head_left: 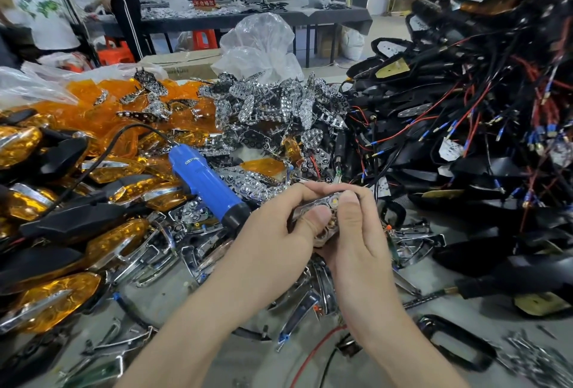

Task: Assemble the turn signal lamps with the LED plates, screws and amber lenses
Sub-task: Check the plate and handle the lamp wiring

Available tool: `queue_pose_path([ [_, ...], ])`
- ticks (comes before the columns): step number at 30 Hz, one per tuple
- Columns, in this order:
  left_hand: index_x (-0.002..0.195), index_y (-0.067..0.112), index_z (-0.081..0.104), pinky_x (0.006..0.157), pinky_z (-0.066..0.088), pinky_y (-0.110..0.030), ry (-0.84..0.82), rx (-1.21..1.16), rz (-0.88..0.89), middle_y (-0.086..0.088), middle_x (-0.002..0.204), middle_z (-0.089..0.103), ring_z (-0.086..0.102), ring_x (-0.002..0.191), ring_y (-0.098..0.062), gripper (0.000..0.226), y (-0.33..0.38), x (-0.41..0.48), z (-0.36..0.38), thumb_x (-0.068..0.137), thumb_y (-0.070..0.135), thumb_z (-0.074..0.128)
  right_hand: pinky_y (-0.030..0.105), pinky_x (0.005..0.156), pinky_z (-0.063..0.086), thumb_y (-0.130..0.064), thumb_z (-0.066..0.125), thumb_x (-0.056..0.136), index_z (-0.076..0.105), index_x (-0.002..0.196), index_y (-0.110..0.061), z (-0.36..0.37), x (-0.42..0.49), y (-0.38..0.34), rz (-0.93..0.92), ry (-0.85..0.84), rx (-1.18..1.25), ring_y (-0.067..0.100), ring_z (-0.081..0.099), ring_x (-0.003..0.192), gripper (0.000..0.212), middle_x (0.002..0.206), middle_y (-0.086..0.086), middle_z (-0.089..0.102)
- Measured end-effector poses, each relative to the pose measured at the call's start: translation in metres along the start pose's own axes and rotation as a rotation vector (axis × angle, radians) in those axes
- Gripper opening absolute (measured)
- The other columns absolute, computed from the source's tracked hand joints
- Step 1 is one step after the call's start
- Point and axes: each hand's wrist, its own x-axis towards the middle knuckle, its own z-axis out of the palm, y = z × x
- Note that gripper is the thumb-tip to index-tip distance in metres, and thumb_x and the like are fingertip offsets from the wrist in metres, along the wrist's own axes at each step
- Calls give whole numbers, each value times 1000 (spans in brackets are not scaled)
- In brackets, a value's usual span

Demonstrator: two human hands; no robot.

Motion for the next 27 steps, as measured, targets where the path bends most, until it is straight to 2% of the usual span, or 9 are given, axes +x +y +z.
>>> queue_pose_path([
  [2,108,45,64,61,40,-18,-7,-40,-39,33,70,62,55,55,11,19,-1,1,-1,101,29,56,59,98,51,-47,39,103,66,105,-35,-1,0,2,5,-4,13,26,66,111,29,115,2,71],
  [4,113,39,66,58,41,-20,-48,-88,-83,22,71,65,55,53,5,17,-2,1,-4,101,34,55,48,85,57,-44,38,104,66,106,-32,-1,1,2,6,-18,26,23,69,106,30,117,1,72],
  [8,109,37,70,50,42,-19,-157,-285,-217,7,62,60,53,54,-11,23,-4,-1,-14,103,39,48,41,60,59,-42,41,104,67,102,-27,-4,2,0,71,-51,115,22,73,85,30,113,0,73],
  [10,107,42,70,50,43,-17,-184,-301,-220,3,60,61,52,53,-11,25,-5,-2,-16,104,39,45,44,63,59,-44,42,103,67,103,-27,-6,4,2,86,-52,108,25,72,95,31,118,-2,72],
  [12,105,50,68,51,43,-17,-185,-299,-212,9,59,60,55,54,-9,27,-5,-1,-15,105,37,44,47,66,58,-46,42,102,68,105,-28,-7,5,4,87,-48,105,33,69,104,31,124,-2,71],
  [15,107,57,64,53,44,-19,-157,-261,-196,17,58,54,57,59,-9,30,-6,-1,-14,106,36,43,51,69,57,-49,49,101,69,109,-25,-9,8,5,99,-62,131,45,66,106,32,126,1,70],
  [19,114,46,64,53,42,-17,-145,-216,-174,17,58,54,54,58,-7,26,-9,0,-14,107,37,41,76,81,53,-55,63,88,72,108,-30,-14,13,2,139,-71,98,45,63,115,33,126,1,71],
  [22,114,41,65,51,43,-15,-159,-251,-174,19,60,56,55,57,-5,24,-8,0,-15,106,36,43,75,82,54,-49,69,83,74,106,-27,-17,14,1,169,-70,157,39,69,107,32,119,6,74],
  [27,122,53,55,54,44,-20,-242,-170,-95,13,64,56,55,62,-6,24,-12,0,-18,97,51,53,70,81,57,-41,67,90,75,104,-28,-17,14,0,172,-80,167,36,72,101,20,117,6,74],
])
